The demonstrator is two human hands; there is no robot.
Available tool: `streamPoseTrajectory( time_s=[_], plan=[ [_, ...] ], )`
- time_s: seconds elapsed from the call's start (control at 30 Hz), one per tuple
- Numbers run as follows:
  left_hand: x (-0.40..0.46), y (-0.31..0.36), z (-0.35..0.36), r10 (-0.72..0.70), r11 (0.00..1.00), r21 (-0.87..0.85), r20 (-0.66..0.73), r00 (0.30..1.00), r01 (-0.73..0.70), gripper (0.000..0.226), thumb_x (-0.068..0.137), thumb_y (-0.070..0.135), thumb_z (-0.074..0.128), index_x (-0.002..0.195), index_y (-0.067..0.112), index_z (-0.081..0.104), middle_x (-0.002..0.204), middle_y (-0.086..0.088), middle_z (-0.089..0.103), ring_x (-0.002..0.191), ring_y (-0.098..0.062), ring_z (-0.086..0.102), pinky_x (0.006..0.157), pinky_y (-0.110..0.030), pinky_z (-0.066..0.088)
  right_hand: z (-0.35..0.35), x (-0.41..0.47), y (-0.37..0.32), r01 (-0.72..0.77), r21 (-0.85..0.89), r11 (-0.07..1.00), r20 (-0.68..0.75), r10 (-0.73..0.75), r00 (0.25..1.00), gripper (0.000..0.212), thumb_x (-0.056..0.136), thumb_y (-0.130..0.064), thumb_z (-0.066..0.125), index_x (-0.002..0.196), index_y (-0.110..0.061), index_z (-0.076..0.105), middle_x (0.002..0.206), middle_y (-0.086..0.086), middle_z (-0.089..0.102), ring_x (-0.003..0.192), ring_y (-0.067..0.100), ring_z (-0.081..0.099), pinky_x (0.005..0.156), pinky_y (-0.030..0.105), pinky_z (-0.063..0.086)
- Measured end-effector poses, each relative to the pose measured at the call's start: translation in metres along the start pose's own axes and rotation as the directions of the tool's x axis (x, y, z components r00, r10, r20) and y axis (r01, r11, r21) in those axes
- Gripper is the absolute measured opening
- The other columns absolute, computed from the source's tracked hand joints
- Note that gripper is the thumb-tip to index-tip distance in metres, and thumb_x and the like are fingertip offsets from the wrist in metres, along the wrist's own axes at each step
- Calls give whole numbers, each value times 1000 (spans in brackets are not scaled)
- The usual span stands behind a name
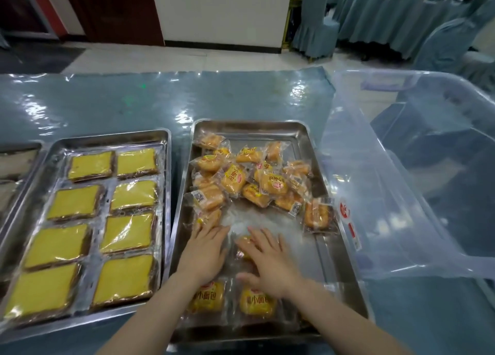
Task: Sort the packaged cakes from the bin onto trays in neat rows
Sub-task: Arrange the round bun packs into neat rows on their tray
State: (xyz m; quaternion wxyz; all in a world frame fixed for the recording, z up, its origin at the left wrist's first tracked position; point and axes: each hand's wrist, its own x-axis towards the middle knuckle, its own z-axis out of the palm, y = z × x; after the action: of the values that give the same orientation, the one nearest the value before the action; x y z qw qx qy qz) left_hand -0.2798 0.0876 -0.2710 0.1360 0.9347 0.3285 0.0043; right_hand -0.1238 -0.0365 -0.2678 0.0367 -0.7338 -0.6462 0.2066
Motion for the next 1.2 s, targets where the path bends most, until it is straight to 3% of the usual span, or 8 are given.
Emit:
streamPoseTrajectory(
  time_s=[0.1, 0.27, 0.4, 0.6, 0.7, 0.87, 1.03, 1.2],
  plan=[
    [-3, -1, -5, -31, 998, -51, -61, 998, 28, 55, 94, 32, 40, 146, 25, 26, 156, 4, 18, 143, -12, 7, 117, -34, 5, 11, -3, 0, 43, -61, 997, 85, -38, 996, 89, 70, -84, 27, 145, -49, -5, 151, -10, -32, 135, 19, -37, 106, 54, -22],
    [-6, -4, -4, -177, 984, 26, -26, 984, 178, 81, 92, 36, 47, 147, 29, -11, 157, -8, -12, 144, -25, -2, 116, -39, 11, 7, -6, -2, 14, -82, 997, 62, -9, 998, 74, 84, -71, 36, 146, -48, 3, 154, -11, -24, 135, 15, -34, 105, 50, -22],
    [-5, 1, -4, -260, 963, 55, -51, 964, 262, 85, 87, 44, 53, 148, 28, -3, 157, -11, 3, 131, -31, 27, 102, -40, 34, 3, -12, -3, -26, -67, 997, 54, 30, 998, 67, 88, -67, 37, 146, -47, 9, 158, -10, -17, 135, 13, -32, 108, 52, -17],
    [-12, 0, -8, -152, 988, -16, -11, 988, 152, 64, 81, 5, 53, 135, 36, 35, 155, 8, 15, 141, -23, 11, 113, -45, 14, 0, -13, -1, -40, -38, 998, 56, 43, 998, 67, 88, -66, 37, 146, -47, 10, 159, -9, -14, 141, 15, -23, 110, 53, -12],
    [-25, -9, -10, -37, 998, -56, 15, 999, 38, 32, 82, 7, 55, 98, 35, 57, 153, 13, 22, 143, -19, 12, 115, -43, 9, 2, -14, 2, -22, -25, 999, 37, 23, 999, 66, 87, -69, 32, 145, -48, 10, 159, -10, -12, 141, 14, -22, 111, 53, -9],
    [-45, -7, -12, -42, 973, -231, -66, 997, 25, 35, 75, 19, 67, 89, 41, 43, 104, 19, 51, 107, -10, 49, 95, -21, 33, 6, -16, 5, -19, -8, 1000, 25, 19, 1000, 64, 86, -70, 25, 144, -49, 11, 158, -12, -13, 140, 12, -23, 110, 51, -10],
    [-47, 0, 0, 10, 997, -80, 0, 1000, -10, 66, 87, 61, 34, 145, 37, 15, 154, 13, 7, 144, -12, -6, 112, -37, -12, 5, -16, 4, -24, 17, 1000, -45, 25, 999, 64, 87, -68, 19, 146, -48, 5, 156, -14, -18, 140, 15, -27, 109, 46, -16],
    [-62, 11, 17, 6, 998, 66, 103, 995, -13, 78, 79, 74, -5, 142, 31, -21, 150, 4, -30, 133, -15, -37, 106, -41, -27, 5, -19, 2, -13, -7, 1000, -37, 12, 999, 57, 98, -50, 28, 150, -37, 8, 159, -10, -6, 139, 10, -21, 114, 43, -7]
  ],
)
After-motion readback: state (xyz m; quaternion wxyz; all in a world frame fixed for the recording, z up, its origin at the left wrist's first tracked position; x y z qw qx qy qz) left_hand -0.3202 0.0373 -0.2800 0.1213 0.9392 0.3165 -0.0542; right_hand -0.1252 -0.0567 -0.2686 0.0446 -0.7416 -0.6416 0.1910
